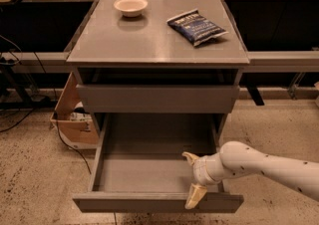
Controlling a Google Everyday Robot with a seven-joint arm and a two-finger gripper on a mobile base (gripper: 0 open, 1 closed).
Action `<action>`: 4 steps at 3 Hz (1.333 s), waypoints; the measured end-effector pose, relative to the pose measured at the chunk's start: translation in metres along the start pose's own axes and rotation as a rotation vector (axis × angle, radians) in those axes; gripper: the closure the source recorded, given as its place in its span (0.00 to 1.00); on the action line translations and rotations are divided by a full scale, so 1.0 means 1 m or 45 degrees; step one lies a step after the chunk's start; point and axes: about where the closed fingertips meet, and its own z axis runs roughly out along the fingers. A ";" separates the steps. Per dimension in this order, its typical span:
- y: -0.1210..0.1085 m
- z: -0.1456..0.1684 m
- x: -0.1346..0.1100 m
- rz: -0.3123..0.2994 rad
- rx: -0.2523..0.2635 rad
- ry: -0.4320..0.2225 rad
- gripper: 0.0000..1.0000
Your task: Close middle drawer
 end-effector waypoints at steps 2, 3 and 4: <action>-0.011 0.027 -0.008 -0.083 0.039 -0.073 0.14; -0.023 0.032 -0.020 -0.130 0.057 -0.102 0.37; -0.038 0.031 -0.037 -0.184 0.080 -0.125 0.66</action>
Offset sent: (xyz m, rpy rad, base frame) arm 0.0304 0.0353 -0.0135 0.0792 -0.1244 0.0733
